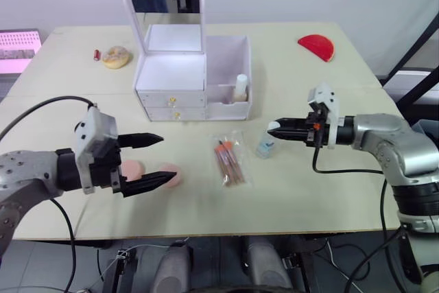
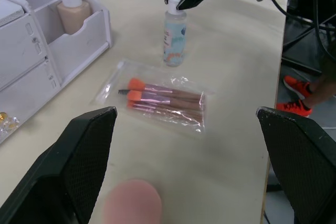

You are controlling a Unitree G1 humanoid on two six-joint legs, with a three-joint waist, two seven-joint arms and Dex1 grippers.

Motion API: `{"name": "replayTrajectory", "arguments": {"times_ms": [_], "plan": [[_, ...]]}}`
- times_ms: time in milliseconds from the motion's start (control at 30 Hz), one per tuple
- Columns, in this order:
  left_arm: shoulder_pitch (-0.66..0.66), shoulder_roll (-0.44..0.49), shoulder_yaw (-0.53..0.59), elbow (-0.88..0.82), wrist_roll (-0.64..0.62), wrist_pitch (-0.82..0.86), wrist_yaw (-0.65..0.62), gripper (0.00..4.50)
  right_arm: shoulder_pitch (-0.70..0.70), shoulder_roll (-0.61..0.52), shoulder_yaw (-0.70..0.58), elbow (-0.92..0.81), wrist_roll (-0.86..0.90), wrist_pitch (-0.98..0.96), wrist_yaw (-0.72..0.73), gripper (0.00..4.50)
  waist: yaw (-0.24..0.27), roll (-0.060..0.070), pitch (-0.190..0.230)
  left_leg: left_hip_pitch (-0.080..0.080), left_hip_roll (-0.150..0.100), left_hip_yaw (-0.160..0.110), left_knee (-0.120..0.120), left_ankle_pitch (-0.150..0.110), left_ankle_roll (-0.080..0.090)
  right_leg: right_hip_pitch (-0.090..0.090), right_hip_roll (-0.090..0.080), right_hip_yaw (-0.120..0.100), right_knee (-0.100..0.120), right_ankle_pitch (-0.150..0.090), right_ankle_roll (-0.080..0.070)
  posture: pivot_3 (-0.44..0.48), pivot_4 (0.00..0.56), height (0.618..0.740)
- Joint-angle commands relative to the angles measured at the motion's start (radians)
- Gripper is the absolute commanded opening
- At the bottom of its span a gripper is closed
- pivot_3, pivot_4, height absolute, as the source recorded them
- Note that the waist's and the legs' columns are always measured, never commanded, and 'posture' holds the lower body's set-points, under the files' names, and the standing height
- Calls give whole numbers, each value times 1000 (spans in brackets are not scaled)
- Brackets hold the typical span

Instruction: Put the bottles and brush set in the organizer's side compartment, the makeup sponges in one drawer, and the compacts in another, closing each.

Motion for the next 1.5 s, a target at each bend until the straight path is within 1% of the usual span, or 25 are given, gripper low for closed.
{"name": "replayTrajectory", "arguments": {"times_ms": [33, 133, 200, 267, 333, 433, 467, 633, 800, 933, 1133, 1267, 1500], "plan": [[1, 7, 26, 3, 3, -15, 3, 4500, -119, -1, -33, -41, 36, 20, 4, 653, -2, 1, 1, 0, 0, 0, 0, 0, 0, 0, 0, 0, 0, 0, 0, 0, 150, 739], [10, 7, 37, 31, 23, -23, -2, 4500, -237, 15, -28, -31, 58, 56, 7, 653, -3, 2, 1, 1, 0, 0, 0, 0, 0, 0, 0, 0, 0, 0, 0, 0, 150, 739], [17, 7, 53, 65, 46, -36, -7, 4500, -370, 58, -13, 15, 74, 88, -2, 653, -4, 2, 1, 1, 0, -1, 0, 0, 0, 0, 1, 0, 1, 0, 0, 0, 150, 739], [19, 8, 76, 109, 65, -50, -10, 4500, -506, 129, 0, 100, 73, 101, -20, 653, -7, 2, 1, 0, 0, -1, -1, 0, 0, -1, 1, 0, 0, 0, 0, 0, 150, 739], [18, 9, 89, 132, 80, -62, -12, 4500, -591, 185, 13, 192, 47, 86, -34, 653, -6, 2, 1, 0, 0, -1, -1, 0, 0, -2, 1, 0, 1, 0, -1, 0, 150, 739], [13, 6, 110, 146, 83, -68, -9, 4500, -671, 242, 56, 327, -30, -3, -23, 653, 1, 1, 1, -1, 0, -1, -2, 0, 0, -2, 1, 0, -1, 0, -1, 0, 150, 739], [10, 5, 111, 146, 83, -68, -7, 4500, -680, 247, 63, 350, -44, -23, -13, 653, 2, 1, 1, -2, 0, -1, -2, 0, 0, -2, 1, 0, -1, 0, 0, 0, 150, 739], [16, -7, 169, 95, 40, -45, 32, 4500, -746, 326, 143, 595, -180, -231, 37, 653, -3, 1, 1, -5, 0, -1, -2, 0, 0, -3, 1, 0, -3, 1, 2, 0, 150, 739], [6, -6, 221, 39, -33, -7, 88, 4500, -771, 364, 160, 728, -251, -340, 68, 653, -7, 2, 1, -2, 0, -1, -4, 0, 0, -4, 1, 0, 0, 2, 3, 0, 150, 739], [0, 3, 242, 13, -77, 14, 129, 4500, -789, 399, 162, 833, -303, -411, 71, 653, -21, 2, 1, -1, 0, -1, -2, 0, 0, -3, 1, 0, 0, 1, 0, 0, 150, 739], [7, 9, 250, 3, -91, 21, 149, 4500, -825, 419, 137, 916, -334, -449, 80, 653, -27, 2, 1, -1, 0, -1, -2, 0, -1, -3, 1, 0, 1, 2, 3, 0, 150, 739], [2, 19, 250, 7, -100, 20, 155, 4500, -835, 452, 148, 939, -363, -465, 74, 653, -31, 2, 1, -1, 0, -1, -3, 0, -1, -3, 1, 0, 0, 2, 3, 0, 150, 739], [-4, 24, 240, 11, -104, 18, 157, 4500, -858, 510, 172, 1032, -445, -510, 20, 653, -28, 2, 1, -1, 0, -1, -2, 1, -1, -3, 1, 0, 0, 1, 2, 0, 150, 739]]}}
